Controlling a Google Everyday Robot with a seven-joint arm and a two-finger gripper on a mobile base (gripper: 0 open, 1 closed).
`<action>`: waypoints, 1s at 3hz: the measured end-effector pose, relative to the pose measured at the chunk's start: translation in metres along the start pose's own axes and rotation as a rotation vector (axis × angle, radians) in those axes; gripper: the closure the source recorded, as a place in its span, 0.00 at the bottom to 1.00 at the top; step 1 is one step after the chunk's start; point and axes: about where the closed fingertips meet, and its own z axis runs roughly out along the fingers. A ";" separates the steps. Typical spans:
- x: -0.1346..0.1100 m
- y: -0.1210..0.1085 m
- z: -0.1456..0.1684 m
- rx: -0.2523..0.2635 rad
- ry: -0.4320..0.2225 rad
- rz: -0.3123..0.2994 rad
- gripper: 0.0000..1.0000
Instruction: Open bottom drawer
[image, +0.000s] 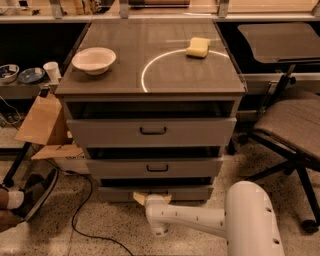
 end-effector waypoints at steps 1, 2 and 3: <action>0.008 -0.014 0.008 0.020 0.044 0.001 0.00; 0.016 -0.025 0.019 0.027 0.084 -0.003 0.00; 0.020 -0.030 0.031 0.020 0.106 -0.012 0.00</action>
Offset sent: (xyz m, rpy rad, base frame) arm 0.0084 -0.0309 -0.0468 -0.0250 0.1352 0.0028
